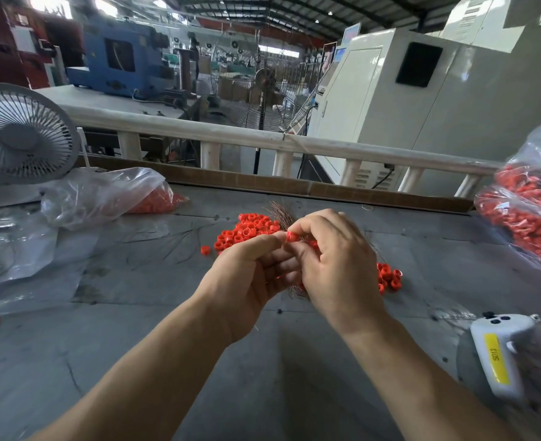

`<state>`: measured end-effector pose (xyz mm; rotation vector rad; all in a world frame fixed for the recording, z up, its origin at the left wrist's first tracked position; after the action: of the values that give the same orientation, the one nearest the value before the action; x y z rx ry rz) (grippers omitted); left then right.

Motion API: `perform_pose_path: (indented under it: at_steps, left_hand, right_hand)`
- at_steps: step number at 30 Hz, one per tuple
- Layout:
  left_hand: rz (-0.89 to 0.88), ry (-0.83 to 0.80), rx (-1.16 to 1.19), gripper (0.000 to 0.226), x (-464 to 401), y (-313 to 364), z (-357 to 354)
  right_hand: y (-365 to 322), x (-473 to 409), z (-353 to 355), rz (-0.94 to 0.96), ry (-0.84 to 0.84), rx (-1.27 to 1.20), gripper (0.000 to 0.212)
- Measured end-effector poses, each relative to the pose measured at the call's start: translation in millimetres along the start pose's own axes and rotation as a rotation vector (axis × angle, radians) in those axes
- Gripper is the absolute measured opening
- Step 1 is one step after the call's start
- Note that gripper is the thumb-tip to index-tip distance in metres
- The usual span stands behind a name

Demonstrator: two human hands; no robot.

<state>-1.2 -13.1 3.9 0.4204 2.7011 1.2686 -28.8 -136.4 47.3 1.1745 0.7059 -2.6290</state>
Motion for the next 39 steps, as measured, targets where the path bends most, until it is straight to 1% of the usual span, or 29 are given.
perform_pose_path:
  at_steps: [5,8,12,14,17,20,22,26,28,32,35,39]
  left_hand:
    - [-0.008,-0.008,-0.038,0.017,-0.2,1.8,-1.4]
    - [-0.021,-0.009,-0.059,0.016,0.2,3.2,0.0]
    - [-0.075,-0.004,-0.098,0.020,-1.8,5.7,3.8]
    - [-0.108,0.005,-0.118,0.020,-2.6,6.4,6.1]
    - [-0.141,0.028,-0.145,0.017,-3.5,7.0,9.1]
    - [-0.150,0.058,-0.177,0.023,-4.8,7.7,12.3]
    - [-0.148,0.074,-0.180,0.028,-6.4,7.4,13.5]
    - [-0.154,0.097,-0.167,0.030,-7.6,6.6,15.4]
    - [-0.160,0.113,-0.183,0.027,-7.0,6.1,17.4]
    - [-0.183,0.145,-0.229,0.012,-5.6,8.4,20.0]
    - [-0.212,0.159,-0.259,0.011,-4.5,11.9,20.1]
    - [-0.258,0.194,-0.326,0.014,-3.8,16.4,21.6]
  right_hand:
    - [-0.4,-1.3,3.0,0.061,0.042,-0.013,0.007]
    - [-2.0,-1.5,4.2,0.089,0.047,-0.012,0.008]
    - [-3.0,-4.0,6.2,0.139,0.026,0.061,0.007]
    - [-2.2,-4.5,5.7,0.118,0.028,0.084,0.009]
    - [-2.4,-1.2,2.3,0.096,-0.022,0.053,0.009]
    - [0.0,0.6,-1.4,0.088,-0.067,0.019,0.009]
    - [2.1,0.4,-3.4,0.067,-0.092,-0.015,0.013]
    - [3.5,1.6,-5.9,0.046,-0.128,-0.082,0.017]
    - [3.6,2.6,-6.6,0.042,-0.144,-0.114,0.016]
    - [3.2,4.0,-7.8,0.046,-0.157,-0.159,0.018]
    - [2.3,3.7,-8.5,0.044,-0.176,-0.179,0.023]
    - [5.2,2.8,-8.3,0.034,-0.205,-0.167,0.022]
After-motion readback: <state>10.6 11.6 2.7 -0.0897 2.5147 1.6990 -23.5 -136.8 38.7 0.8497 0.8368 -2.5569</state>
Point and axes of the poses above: each hand's wrist, its own x-axis away from the middle knuckle, its own z-axis out of the back of the hand, y = z × x, the point moved 4 cm from there along -x, towards the middle knuckle, and after that the axes turned 7 degrees about -z, right-handed, at the moved point
